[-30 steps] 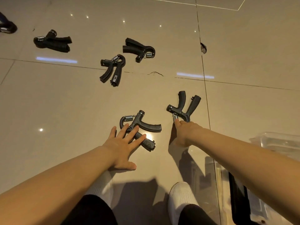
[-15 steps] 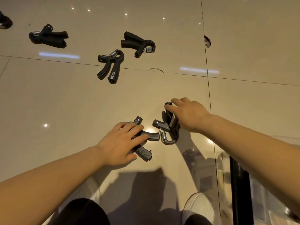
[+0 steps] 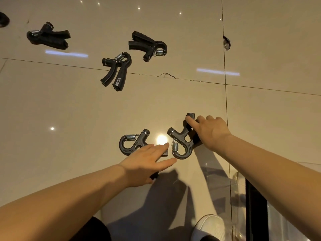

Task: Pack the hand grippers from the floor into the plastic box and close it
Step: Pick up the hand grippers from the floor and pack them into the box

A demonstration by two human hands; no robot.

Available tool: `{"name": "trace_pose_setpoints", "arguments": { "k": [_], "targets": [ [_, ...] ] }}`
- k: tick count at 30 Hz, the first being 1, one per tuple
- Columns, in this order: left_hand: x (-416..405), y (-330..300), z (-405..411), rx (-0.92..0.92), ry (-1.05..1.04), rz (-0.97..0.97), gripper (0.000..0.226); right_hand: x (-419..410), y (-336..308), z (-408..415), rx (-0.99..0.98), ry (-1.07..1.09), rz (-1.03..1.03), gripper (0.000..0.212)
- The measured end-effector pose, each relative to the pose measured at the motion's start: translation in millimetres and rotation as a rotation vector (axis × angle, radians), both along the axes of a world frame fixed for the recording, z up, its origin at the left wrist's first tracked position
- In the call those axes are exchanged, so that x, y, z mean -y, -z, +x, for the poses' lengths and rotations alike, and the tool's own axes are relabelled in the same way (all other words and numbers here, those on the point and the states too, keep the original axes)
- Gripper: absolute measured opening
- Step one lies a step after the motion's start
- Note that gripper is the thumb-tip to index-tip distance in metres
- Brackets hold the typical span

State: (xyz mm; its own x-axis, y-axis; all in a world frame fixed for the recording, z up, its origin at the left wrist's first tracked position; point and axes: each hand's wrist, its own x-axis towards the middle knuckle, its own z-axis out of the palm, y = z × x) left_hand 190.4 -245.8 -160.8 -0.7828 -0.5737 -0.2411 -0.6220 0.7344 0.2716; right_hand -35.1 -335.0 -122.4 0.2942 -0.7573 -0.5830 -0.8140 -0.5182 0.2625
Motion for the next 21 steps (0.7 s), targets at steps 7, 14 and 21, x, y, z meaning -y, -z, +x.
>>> {"name": "trace_pose_setpoints", "arguments": {
  "k": [7, 14, 21],
  "targets": [
    [5, -4, -4, 0.014, 0.0, -0.01, 0.084, -16, -1, -17, 0.122, 0.179, 0.127, 0.089],
    [5, -39, 8, -0.164, -0.042, -0.111, 0.081, -13, -1, -30, 0.094, 0.166, 0.06, 0.08],
    [17, -79, 56, -0.396, -0.597, -0.065, 0.082, -15, -4, -29, -0.072, -0.144, -0.033, 0.079]
  ]
}}
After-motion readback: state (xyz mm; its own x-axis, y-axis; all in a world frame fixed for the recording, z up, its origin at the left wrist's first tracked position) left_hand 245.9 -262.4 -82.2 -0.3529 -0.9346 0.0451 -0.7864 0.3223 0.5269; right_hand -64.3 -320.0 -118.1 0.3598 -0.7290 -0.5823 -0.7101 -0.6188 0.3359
